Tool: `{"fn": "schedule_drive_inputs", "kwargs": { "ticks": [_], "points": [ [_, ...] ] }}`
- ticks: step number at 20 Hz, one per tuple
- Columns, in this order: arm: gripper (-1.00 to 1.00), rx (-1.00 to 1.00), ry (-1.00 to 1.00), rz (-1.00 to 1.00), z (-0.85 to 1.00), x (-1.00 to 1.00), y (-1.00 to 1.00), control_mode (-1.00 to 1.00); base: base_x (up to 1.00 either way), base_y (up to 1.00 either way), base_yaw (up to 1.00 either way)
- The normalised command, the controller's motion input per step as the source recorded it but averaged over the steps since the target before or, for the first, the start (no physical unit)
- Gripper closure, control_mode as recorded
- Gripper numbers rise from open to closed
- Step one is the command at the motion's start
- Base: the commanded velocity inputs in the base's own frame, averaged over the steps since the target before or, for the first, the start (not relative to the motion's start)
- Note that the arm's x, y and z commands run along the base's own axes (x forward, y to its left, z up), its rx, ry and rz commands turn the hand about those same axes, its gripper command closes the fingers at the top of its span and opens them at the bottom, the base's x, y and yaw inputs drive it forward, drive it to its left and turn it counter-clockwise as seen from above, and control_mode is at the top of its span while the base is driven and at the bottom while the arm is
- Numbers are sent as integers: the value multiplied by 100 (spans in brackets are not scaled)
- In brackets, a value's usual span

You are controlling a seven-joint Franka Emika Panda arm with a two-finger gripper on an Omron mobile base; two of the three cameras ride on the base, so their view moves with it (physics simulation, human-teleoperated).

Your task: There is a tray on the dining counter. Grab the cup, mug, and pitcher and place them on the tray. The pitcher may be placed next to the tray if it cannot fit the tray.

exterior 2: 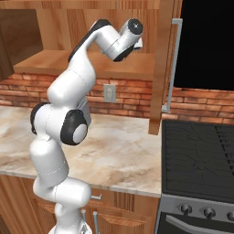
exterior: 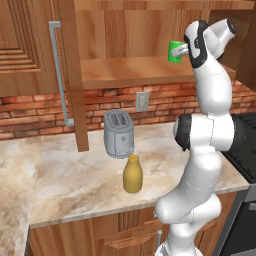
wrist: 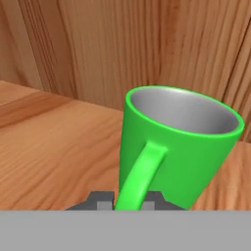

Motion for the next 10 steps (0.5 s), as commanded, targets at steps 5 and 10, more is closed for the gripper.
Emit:
{"fn": "schedule_drive_inputs", "kwargs": {
  "ticks": [5, 10],
  "points": [
    [100, -5, -4, -10, 0, -44, 4, -100, 0, 0, 0],
    [100, -6, -9, -4, 0, -68, 0, -100, 0, 0, 0]
  ]
}}
